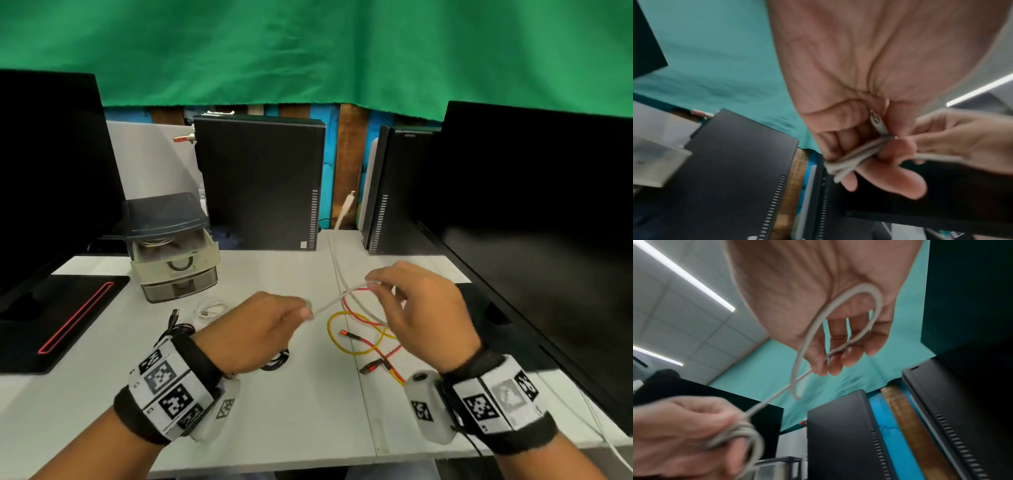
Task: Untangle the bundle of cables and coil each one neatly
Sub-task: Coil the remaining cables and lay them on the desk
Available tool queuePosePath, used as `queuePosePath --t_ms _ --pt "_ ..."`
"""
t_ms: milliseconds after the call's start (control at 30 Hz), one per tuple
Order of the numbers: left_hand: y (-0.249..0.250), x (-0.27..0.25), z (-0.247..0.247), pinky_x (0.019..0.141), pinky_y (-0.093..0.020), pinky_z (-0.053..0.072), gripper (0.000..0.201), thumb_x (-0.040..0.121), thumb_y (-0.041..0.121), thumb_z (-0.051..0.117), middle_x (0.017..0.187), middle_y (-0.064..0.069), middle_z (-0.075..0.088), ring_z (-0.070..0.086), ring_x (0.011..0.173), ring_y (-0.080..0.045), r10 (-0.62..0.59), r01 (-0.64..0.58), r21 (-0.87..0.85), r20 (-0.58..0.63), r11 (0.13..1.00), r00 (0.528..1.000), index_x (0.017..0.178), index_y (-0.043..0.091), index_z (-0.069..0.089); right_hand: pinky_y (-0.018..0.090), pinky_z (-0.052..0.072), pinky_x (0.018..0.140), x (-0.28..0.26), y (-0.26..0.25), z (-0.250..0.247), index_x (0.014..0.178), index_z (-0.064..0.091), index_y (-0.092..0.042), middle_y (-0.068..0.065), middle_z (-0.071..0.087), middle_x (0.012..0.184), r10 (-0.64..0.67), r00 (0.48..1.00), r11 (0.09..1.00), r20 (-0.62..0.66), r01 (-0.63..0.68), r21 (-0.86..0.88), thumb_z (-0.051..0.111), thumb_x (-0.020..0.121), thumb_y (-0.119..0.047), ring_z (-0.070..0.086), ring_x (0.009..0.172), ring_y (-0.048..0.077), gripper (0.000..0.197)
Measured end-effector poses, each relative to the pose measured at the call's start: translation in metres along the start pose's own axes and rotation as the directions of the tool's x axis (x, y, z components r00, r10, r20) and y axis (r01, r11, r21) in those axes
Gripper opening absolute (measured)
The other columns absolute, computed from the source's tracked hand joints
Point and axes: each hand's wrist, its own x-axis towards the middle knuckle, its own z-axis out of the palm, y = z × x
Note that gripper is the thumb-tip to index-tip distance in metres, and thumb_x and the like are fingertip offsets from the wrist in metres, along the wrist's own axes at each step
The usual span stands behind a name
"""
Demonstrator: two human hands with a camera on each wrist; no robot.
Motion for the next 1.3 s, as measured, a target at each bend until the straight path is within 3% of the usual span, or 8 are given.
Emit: queuePosePath --t_ms 133,300,367,533,667,900,1167,1300 --pt "0.015 0.0 0.013 0.055 -0.014 0.037 0.037 0.104 0.038 0.046 0.052 0.013 0.051 0.049 0.052 -0.004 0.041 -0.043 0.037 0.06 0.998 0.997 0.078 0.016 0.061 0.035 0.05 0.084 0.003 0.019 0.0 0.108 0.072 -0.02 -0.004 0.068 0.104 0.049 0.996 0.995 -0.07 -0.055 -0.078 0.068 0.091 -0.021 0.06 0.098 0.019 0.017" --pt "0.0 0.006 0.018 0.054 -0.019 0.038 0.044 0.104 0.036 0.045 0.051 0.013 0.049 0.045 0.049 -0.003 -0.133 0.127 -0.135 -0.033 0.983 0.991 0.065 0.021 0.059 0.011 0.037 0.09 0.006 0.002 -0.013 0.112 0.07 -0.015 -0.003 0.066 0.109 0.089 0.967 0.992 -0.24 -0.064 0.112 0.065 0.094 -0.03 0.056 0.105 0.014 0.024" --pt "0.003 0.007 0.015 0.056 -0.022 0.042 0.049 0.104 0.036 0.046 0.054 0.008 0.047 0.045 0.051 -0.008 -0.194 0.177 -0.289 -0.029 0.941 0.981 0.059 0.022 0.056 0.013 0.042 0.088 0.005 -0.011 -0.015 0.107 0.07 -0.016 -0.005 0.066 0.102 0.06 0.963 0.987 -0.261 -0.019 0.159 0.062 0.094 -0.033 0.059 0.099 0.012 0.023" --pt "0.03 0.006 -0.002 0.061 -0.031 0.044 0.049 0.103 0.032 0.052 0.046 0.006 0.025 0.026 0.04 -0.009 -0.286 0.244 -0.724 0.068 0.645 0.956 0.059 0.011 0.054 0.033 0.051 0.079 -0.009 -0.036 0.0 0.097 0.073 -0.019 -0.012 0.068 0.09 -0.05 0.995 0.946 -0.092 0.076 0.314 0.064 0.093 -0.035 0.063 0.088 0.008 0.018" --pt "0.048 -0.002 -0.017 0.063 -0.03 0.051 0.04 0.091 0.038 0.052 0.046 0.005 0.024 0.027 0.038 -0.01 -0.195 0.138 -0.853 0.043 0.503 0.98 0.06 0.013 0.059 0.024 0.05 0.092 -0.016 -0.048 0.014 0.12 0.066 -0.02 -0.013 0.067 0.111 -0.019 1.0 0.874 -0.003 0.018 0.485 0.07 0.091 -0.03 0.063 0.106 0.007 0.031" --pt "0.057 -0.01 -0.038 0.061 -0.028 0.05 0.04 0.094 0.037 0.056 0.047 0.007 0.023 0.027 0.036 -0.008 -0.203 0.057 -0.923 -0.023 0.38 0.979 0.061 0.015 0.056 0.031 0.057 0.068 -0.003 -0.033 0.001 0.091 0.073 -0.018 0.001 0.069 0.071 0.158 0.983 0.718 0.093 -0.179 0.672 0.068 0.092 -0.014 0.066 0.067 0.016 0.007" --pt "0.03 0.002 -0.028 0.06 -0.03 0.051 0.039 0.098 0.03 0.053 0.047 0.003 0.023 0.026 0.038 -0.012 -0.394 0.193 -0.838 -0.028 0.51 0.919 0.063 0.012 0.056 0.021 0.053 0.065 0.005 -0.015 -0.013 0.079 0.067 0.0 0.003 0.063 0.061 0.139 0.976 0.551 0.169 -0.218 0.805 0.074 0.085 -0.029 0.058 0.058 0.015 0.031" --pt "0.021 0.004 -0.015 0.062 -0.031 0.052 0.042 0.101 0.027 0.052 0.046 0.004 0.022 0.024 0.038 -0.011 -0.389 0.35 -0.765 0.142 0.54 0.91 0.062 0.012 0.056 0.026 0.049 0.062 0.011 -0.001 -0.007 0.072 0.063 -0.004 0.005 0.054 0.058 0.369 0.892 0.375 0.261 -0.4 0.836 0.062 0.096 -0.03 0.05 0.054 0.022 0.036"
